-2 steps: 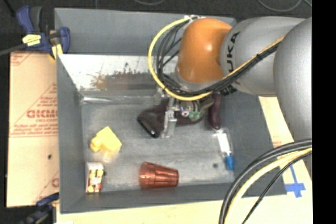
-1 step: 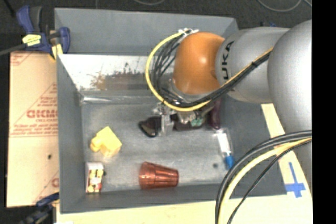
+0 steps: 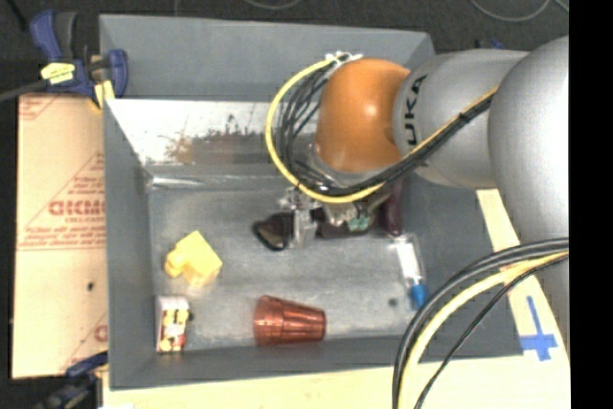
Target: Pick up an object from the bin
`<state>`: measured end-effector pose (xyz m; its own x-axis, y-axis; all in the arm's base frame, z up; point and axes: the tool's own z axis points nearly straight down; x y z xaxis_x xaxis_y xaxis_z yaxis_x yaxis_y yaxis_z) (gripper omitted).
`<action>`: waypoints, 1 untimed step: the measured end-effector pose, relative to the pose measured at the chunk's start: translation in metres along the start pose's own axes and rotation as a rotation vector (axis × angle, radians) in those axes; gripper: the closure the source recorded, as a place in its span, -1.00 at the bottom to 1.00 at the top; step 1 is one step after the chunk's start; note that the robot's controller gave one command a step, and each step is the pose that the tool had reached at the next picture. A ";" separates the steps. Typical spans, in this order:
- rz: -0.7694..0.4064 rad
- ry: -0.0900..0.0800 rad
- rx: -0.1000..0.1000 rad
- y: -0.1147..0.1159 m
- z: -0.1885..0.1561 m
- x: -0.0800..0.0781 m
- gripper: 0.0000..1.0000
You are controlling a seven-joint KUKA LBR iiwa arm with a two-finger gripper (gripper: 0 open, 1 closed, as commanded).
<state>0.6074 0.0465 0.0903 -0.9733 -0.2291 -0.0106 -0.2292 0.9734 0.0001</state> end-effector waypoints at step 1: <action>-0.031 -0.004 0.001 -0.012 -0.099 0.001 1.00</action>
Offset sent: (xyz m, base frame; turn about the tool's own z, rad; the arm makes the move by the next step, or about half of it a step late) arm 0.0000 0.0000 0.0000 0.0000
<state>0.6077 0.0345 0.1895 -0.9656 -0.2596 -0.0141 -0.2597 0.9657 -0.0009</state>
